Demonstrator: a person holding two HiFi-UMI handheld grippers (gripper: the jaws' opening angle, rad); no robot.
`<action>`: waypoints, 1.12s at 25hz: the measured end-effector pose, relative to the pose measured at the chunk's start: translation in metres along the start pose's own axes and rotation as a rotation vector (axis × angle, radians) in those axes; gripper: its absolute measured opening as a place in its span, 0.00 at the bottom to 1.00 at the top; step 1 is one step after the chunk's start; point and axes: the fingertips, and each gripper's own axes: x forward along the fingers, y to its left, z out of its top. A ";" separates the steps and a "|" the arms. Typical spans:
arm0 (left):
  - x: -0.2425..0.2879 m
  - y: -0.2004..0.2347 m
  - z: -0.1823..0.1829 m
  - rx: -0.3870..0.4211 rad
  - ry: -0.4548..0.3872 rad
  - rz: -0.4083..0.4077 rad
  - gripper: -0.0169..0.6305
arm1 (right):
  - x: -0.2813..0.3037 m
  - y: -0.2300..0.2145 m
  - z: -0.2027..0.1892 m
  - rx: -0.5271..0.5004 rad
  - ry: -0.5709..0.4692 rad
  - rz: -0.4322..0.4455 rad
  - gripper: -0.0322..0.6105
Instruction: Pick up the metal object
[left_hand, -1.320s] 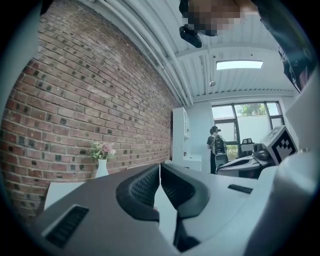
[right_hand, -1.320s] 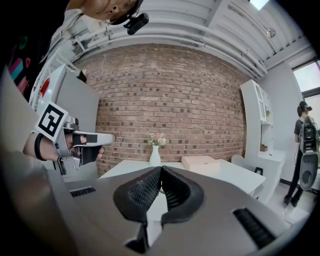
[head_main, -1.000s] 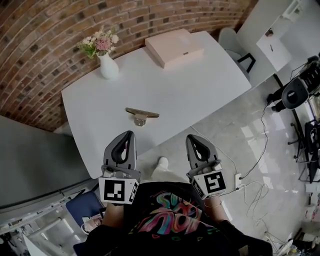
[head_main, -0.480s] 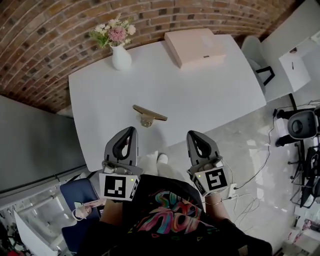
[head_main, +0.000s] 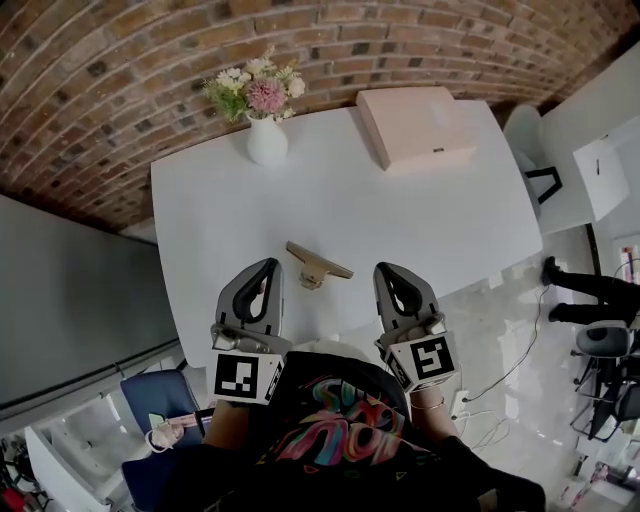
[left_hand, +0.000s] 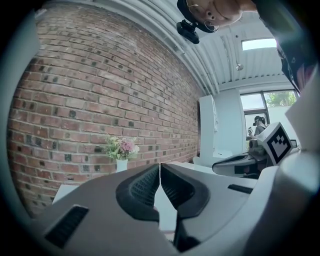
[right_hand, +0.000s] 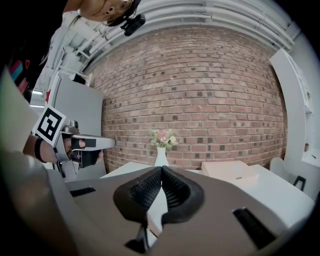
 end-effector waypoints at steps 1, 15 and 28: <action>0.004 0.008 0.002 -0.006 -0.004 0.004 0.07 | 0.008 -0.001 0.001 -0.004 0.006 0.000 0.07; 0.032 0.067 0.002 -0.038 0.002 0.060 0.07 | 0.077 -0.006 0.018 -0.037 0.023 0.020 0.08; 0.010 0.063 -0.002 -0.049 0.003 0.232 0.07 | 0.076 -0.008 -0.005 -0.122 0.172 0.200 0.07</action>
